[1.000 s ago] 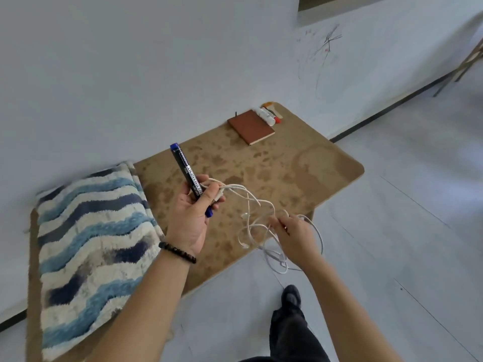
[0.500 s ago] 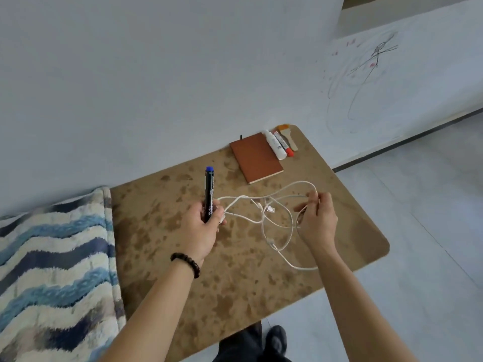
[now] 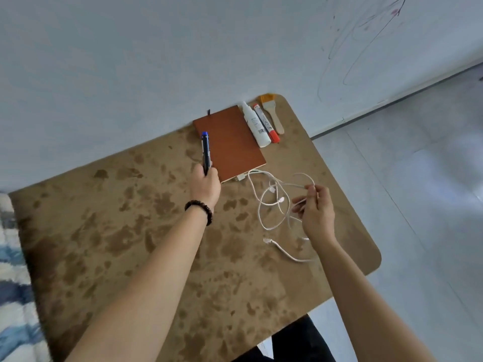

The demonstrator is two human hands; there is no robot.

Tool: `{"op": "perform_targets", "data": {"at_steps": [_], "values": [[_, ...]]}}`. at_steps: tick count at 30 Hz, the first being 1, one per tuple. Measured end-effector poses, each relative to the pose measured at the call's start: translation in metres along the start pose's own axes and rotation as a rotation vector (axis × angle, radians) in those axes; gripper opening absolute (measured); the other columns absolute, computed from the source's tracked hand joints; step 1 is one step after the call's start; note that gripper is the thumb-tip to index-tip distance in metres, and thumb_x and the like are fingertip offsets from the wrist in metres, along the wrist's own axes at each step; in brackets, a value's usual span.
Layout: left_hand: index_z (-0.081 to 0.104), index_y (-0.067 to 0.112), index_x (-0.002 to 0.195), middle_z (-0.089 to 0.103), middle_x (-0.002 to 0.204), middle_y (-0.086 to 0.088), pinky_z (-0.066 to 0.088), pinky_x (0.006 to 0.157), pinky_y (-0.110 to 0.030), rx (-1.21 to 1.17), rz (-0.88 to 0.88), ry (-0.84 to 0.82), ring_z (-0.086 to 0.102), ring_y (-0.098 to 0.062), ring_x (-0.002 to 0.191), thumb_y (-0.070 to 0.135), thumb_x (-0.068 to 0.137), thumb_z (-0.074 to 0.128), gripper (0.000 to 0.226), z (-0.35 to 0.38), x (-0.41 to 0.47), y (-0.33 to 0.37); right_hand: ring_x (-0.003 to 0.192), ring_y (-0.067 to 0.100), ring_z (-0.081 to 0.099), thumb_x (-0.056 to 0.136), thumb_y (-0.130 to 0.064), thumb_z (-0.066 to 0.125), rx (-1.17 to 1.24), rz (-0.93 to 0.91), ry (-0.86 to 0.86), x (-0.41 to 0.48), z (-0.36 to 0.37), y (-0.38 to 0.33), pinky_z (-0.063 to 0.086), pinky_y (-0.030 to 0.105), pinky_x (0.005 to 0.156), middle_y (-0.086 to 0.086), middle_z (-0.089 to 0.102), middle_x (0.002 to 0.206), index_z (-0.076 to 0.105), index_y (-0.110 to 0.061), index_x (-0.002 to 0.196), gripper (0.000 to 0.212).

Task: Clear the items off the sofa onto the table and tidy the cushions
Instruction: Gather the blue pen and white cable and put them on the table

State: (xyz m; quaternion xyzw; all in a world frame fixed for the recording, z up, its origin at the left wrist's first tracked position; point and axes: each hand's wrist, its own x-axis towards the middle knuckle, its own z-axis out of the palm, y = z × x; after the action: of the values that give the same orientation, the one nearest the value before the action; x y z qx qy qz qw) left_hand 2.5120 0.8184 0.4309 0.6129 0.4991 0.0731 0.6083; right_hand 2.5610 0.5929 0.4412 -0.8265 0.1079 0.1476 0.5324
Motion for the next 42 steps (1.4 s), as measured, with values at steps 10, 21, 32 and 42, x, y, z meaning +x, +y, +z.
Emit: {"op": "perform_targets", "data": {"at_steps": [10,21,32,42], "values": [[0.064,0.009,0.109,0.06,0.105,0.001,0.043,0.082,-0.029,0.516,0.071,0.055,0.059,-0.02,0.103,0.031,0.089,0.063,0.03,0.082,0.081,0.031,0.057,0.015,0.061,0.101,-0.037,0.051,-0.12,0.108,-0.253,0.075,0.002,0.017,0.057,0.036,0.064,0.003,0.071,0.075,0.065,-0.021,0.098,0.022],[0.039,0.013,0.139,0.045,0.133,-0.011,0.043,0.085,-0.035,0.63,-0.018,0.192,0.053,-0.028,0.112,0.048,0.088,0.06,0.065,0.118,-0.021,-0.025,0.076,0.009,0.059,0.099,-0.046,0.049,-0.483,0.046,-0.501,0.094,-0.015,0.031,0.042,0.027,0.065,-0.009,0.061,0.076,0.052,-0.02,0.128,0.039],[0.065,0.02,0.118,0.072,0.1,-0.002,0.056,0.079,-0.033,0.289,0.424,0.183,0.067,-0.015,0.083,0.023,0.1,0.048,0.025,0.094,-0.02,0.013,0.069,0.015,0.067,0.106,-0.033,0.039,-0.198,-0.233,-0.327,0.099,-0.007,-0.03,0.055,0.039,0.072,-0.007,0.066,0.077,0.053,-0.022,0.116,0.021],[0.047,0.023,0.136,0.059,0.13,0.0,0.045,0.103,-0.043,0.551,0.111,-0.073,0.055,-0.018,0.12,0.055,0.086,0.04,0.06,0.06,0.048,-0.016,0.104,0.016,0.063,0.09,-0.053,0.06,-0.33,-0.074,-0.577,0.131,0.04,-0.035,0.052,0.047,0.095,-0.015,0.06,0.102,0.009,-0.03,0.157,0.087]]}}
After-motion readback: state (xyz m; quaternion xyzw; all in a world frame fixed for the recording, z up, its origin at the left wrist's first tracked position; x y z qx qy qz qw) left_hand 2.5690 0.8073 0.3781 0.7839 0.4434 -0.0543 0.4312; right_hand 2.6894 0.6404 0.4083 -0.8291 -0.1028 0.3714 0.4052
